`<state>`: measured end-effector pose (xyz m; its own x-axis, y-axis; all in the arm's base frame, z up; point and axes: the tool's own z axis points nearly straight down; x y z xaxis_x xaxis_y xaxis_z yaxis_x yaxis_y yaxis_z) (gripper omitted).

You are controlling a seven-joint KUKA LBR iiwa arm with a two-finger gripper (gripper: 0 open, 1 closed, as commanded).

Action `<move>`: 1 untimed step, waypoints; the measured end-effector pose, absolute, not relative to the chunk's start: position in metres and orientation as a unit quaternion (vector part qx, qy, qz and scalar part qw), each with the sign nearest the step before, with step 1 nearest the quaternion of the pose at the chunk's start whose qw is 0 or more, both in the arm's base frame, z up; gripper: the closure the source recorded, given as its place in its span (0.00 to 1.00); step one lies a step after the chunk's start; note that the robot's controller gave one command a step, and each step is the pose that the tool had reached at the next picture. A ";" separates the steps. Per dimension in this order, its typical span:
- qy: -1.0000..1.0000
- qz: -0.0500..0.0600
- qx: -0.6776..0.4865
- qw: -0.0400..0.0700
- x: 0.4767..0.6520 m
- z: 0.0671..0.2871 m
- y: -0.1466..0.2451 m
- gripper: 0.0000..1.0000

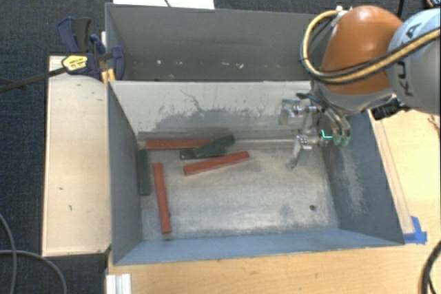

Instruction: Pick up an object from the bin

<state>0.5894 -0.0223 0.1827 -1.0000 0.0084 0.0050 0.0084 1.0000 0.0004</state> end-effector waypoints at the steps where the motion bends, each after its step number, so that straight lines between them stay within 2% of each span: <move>1: -0.997 -0.001 -0.079 0.001 0.577 0.150 0.025 0.00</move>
Offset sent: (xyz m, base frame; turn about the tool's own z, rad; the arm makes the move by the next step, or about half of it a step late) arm -0.0125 0.0455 -0.0325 0.1512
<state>0.5768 0.0253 0.1496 -0.9876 0.1567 0.0013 0.1567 0.9876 0.0025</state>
